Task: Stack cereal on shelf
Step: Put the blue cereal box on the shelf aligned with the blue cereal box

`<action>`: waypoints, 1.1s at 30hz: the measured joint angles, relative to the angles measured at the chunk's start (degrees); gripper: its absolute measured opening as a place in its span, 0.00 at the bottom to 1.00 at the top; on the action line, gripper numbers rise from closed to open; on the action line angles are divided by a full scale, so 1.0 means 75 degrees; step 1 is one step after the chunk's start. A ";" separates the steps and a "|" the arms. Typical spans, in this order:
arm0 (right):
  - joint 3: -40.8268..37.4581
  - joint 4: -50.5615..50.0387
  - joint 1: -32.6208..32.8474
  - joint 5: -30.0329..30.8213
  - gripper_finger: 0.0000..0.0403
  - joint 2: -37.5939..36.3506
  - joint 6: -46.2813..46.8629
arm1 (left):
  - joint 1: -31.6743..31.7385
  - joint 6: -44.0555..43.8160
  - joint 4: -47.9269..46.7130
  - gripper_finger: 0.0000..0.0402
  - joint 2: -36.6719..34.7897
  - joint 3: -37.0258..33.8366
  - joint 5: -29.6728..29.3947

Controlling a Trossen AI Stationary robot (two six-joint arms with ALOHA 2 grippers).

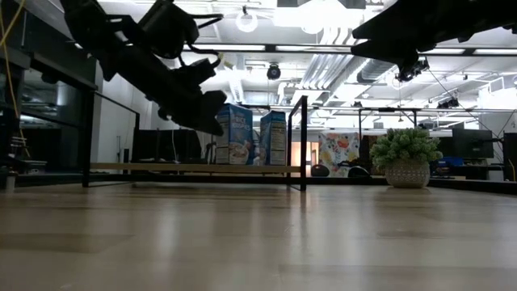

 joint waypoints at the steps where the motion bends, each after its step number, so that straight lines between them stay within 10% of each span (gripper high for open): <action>1: 0.0000 0.0001 0.0000 0.0002 0.50 0.0000 -0.0010 | 0.0090 0.0001 0.0002 0.00 0.0000 0.0000 0.0045; 33: 0.0000 0.0004 0.0001 0.0008 0.50 0.0000 -0.0158 | 0.1727 -0.0003 0.1872 0.00 0.0269 0.0308 0.2965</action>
